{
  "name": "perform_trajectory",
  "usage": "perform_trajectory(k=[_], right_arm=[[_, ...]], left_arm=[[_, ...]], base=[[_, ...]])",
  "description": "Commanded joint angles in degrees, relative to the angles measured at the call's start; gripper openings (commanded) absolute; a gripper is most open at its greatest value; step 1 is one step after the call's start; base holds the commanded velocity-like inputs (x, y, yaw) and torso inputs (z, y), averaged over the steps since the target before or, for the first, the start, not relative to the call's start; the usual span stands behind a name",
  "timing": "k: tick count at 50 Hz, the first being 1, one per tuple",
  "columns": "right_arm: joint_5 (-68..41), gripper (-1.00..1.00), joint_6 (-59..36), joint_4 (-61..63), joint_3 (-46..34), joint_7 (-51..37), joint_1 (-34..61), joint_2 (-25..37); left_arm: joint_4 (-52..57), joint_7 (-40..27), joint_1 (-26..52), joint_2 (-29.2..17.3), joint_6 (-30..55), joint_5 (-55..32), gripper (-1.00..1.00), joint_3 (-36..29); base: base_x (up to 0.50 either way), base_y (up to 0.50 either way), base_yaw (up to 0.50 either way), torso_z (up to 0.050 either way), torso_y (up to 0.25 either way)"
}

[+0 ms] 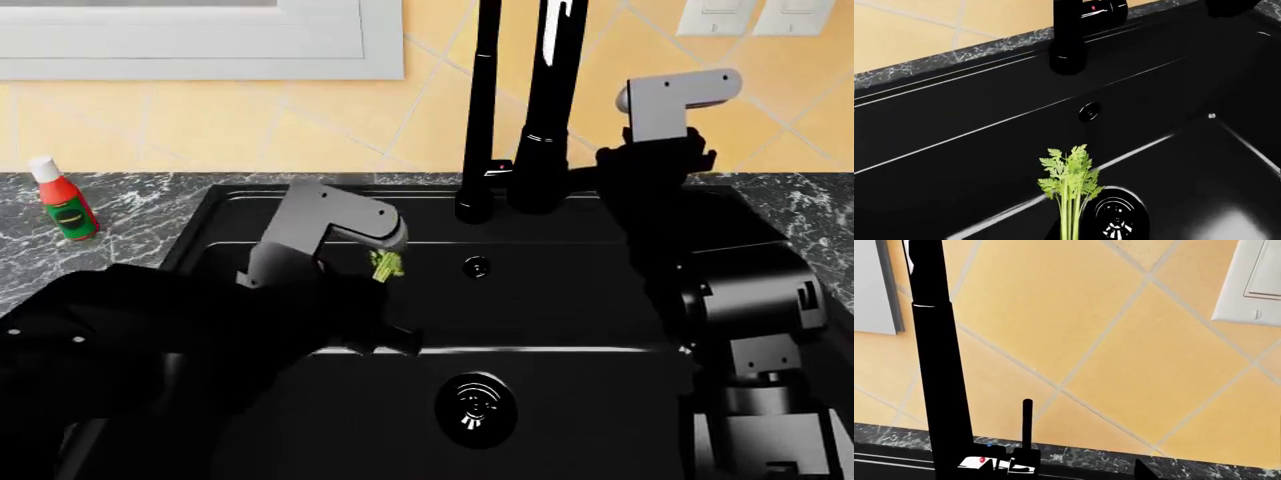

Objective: Pick the celery from the counter and place it in the sink. Then turn on the sink faucet.

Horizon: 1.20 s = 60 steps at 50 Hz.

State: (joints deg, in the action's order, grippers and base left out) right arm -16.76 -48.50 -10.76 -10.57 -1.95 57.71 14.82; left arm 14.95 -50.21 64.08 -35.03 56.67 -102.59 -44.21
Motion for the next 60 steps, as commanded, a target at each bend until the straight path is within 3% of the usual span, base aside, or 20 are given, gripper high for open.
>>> perform_trajectory(k=[1, 12, 19, 55, 56, 60], right_arm=[[-0.2, 1.00, 0.5, -0.1, 0.0, -0.1, -0.4, 0.1], [-0.5, 1.00, 0.6, -0.2, 0.0, -0.2, -0.5, 0.3], [-0.8, 1.00, 0.8, 0.2, 0.4, -0.4, -1.0, 0.5], [-1.4, 1.00, 1.9, -0.4, 0.3, -0.8, -1.6, 0.7], [-1.5, 1.00, 1.8, -0.3, 0.3, -0.9, -1.6, 0.7], [-1.7, 1.00, 1.6, 0.2, 0.5, -1.0, -1.6, 0.6]], left_arm=[[-2.1, 1.1, -3.5, 2.9, 0.2, 4.4, -1.00, -4.1], [-6.4, 1.9, -2.7, 8.1, 0.7, 7.0, -1.00, -7.0], [-6.3, 1.8, -6.4, 8.7, 0.2, 10.1, -1.00, -9.8], [-11.8, 5.2, -9.7, 10.4, -1.7, 15.0, -1.00, -13.2], [-11.9, 5.2, -9.6, 10.4, -1.6, 14.9, 1.00, -13.2], [-11.6, 4.2, -8.8, 10.2, -1.4, 13.3, 1.00, -12.2]], base=[[0.00, 0.00, 0.00, 0.000, 0.000], [0.00, 0.00, 0.00, 0.000, 0.000], [0.00, 0.00, 0.00, 0.000, 0.000], [0.00, 0.00, 0.00, 0.000, 0.000], [0.00, 0.00, 0.00, 0.000, 0.000], [0.00, 0.00, 0.00, 0.000, 0.000]])
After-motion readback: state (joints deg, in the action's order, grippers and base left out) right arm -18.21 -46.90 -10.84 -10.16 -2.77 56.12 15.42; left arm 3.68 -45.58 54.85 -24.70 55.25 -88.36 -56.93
